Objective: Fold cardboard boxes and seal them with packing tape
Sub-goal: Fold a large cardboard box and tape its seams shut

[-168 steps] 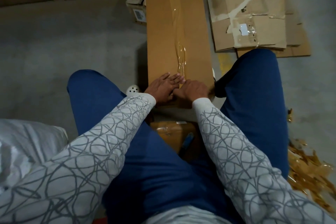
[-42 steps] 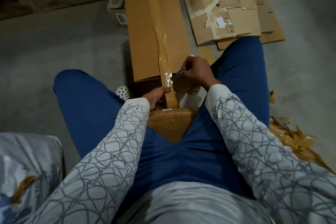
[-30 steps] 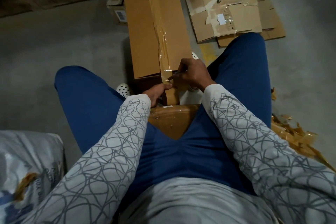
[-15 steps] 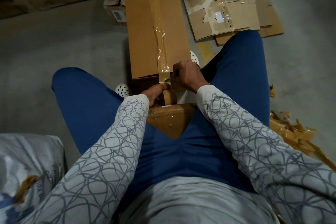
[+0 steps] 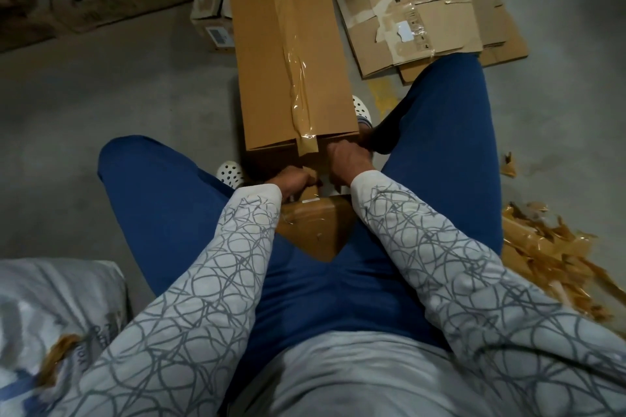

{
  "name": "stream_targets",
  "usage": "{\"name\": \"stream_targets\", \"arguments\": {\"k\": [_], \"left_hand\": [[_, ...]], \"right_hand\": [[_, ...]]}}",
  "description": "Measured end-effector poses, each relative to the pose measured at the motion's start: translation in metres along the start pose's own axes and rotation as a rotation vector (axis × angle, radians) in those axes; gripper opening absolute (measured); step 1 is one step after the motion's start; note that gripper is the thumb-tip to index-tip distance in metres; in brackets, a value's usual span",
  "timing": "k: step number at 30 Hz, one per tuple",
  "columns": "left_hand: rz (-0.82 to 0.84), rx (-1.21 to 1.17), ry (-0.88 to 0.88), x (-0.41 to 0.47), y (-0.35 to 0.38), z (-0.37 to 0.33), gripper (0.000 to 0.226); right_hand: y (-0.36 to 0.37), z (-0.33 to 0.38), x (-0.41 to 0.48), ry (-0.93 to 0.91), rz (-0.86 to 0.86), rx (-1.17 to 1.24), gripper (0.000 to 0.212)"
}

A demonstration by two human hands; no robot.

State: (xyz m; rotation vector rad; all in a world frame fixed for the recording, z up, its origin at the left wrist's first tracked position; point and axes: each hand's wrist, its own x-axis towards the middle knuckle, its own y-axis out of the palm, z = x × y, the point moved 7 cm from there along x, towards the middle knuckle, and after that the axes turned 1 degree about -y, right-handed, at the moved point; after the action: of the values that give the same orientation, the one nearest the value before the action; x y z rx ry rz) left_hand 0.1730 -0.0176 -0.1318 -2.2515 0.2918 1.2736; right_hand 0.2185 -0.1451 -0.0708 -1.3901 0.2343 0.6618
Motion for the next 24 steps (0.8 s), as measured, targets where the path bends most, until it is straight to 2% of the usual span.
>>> {"name": "stream_targets", "arguments": {"k": [3, 5, 7, 9, 11, 13, 16, 20, 24], "left_hand": [[-0.167, 0.077, -0.067, 0.010, -0.021, 0.018, 0.029], [-0.290, -0.040, -0.121, 0.016, -0.040, 0.027, 0.035], [-0.362, -0.232, -0.130, -0.001, -0.056, 0.021, 0.028], [-0.454, -0.370, -0.098, -0.008, -0.073, 0.017, 0.016], [-0.565, -0.401, -0.008, -0.016, -0.090, 0.007, 0.022], [-0.711, -0.214, 0.080, -0.024, -0.106, -0.008, 0.040], [-0.878, 0.311, 0.131, -0.028, -0.119, -0.043, 0.062], [-0.905, 0.740, 0.157, -0.011, -0.121, -0.086, 0.072], [-0.847, 0.955, 0.169, 0.007, -0.112, -0.099, 0.074]], "right_hand": [[0.002, -0.014, 0.001, 0.105, 0.023, 0.023, 0.036], [-0.005, -0.021, 0.003, 0.168, -0.022, 0.107, 0.035], [-0.016, -0.026, 0.002, 0.210, -0.099, 0.191, 0.039], [-0.026, -0.028, 0.002, 0.225, -0.203, 0.250, 0.040], [-0.032, -0.029, 0.002, 0.223, -0.285, 0.288, 0.040], [-0.034, -0.028, 0.002, 0.212, -0.318, 0.299, 0.043], [-0.034, -0.024, 0.000, 0.221, -0.308, 0.325, 0.046], [-0.023, -0.026, 0.000, 0.274, -0.216, 0.276, 0.043], [-0.011, -0.029, 0.009, 0.309, -0.147, 0.252, 0.036]]}}
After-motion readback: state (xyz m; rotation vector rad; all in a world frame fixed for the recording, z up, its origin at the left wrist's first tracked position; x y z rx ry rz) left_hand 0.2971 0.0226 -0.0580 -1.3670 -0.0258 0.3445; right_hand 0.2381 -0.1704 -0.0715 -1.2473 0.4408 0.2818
